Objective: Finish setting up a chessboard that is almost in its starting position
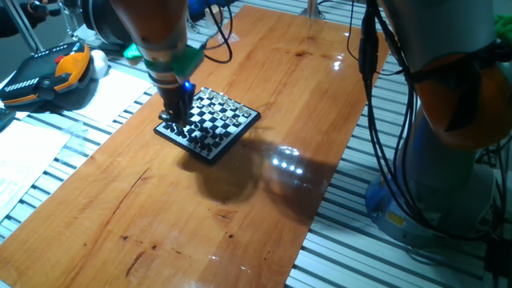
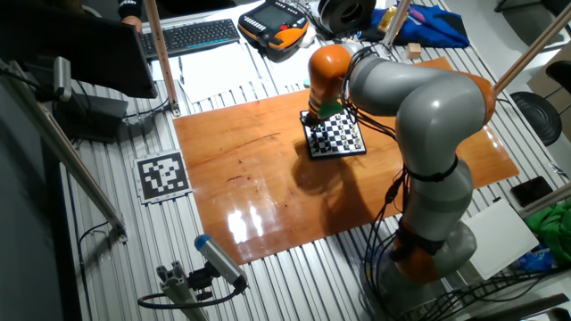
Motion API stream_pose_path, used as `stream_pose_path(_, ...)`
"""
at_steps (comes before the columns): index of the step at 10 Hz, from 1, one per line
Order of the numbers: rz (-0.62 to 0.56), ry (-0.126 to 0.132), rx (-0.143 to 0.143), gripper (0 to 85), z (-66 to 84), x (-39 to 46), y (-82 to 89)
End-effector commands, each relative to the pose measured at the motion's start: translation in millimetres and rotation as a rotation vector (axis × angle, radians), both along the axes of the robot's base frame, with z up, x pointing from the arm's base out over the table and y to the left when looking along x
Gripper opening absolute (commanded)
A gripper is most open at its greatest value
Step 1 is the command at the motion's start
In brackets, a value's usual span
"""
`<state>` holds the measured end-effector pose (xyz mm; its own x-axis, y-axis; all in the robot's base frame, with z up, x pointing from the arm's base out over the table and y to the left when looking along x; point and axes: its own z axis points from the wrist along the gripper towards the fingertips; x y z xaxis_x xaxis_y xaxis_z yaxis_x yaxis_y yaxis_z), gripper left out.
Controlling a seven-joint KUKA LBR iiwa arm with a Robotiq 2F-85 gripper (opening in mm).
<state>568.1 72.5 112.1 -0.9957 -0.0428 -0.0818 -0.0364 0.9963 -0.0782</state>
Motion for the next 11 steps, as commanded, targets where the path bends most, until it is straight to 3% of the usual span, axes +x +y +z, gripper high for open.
stream_pose_path(1, 0.006, 0.007, -0.005, 0.0, 26.3, -2.0, 4.8)
stream_pose_path(3, 0.016, 0.024, 0.0, 0.0, 52.1, -8.9, 14.5)
stream_pose_path(6, 0.046, 0.045, 0.051, 0.0, 73.0, -17.4, 24.0)
stream_pose_path(8, 0.047, 0.037, 0.063, 0.0, 85.3, -21.9, 32.6)
stream_pose_path(11, 0.055, 0.032, 0.056, 0.0, 102.7, -30.6, 46.0)
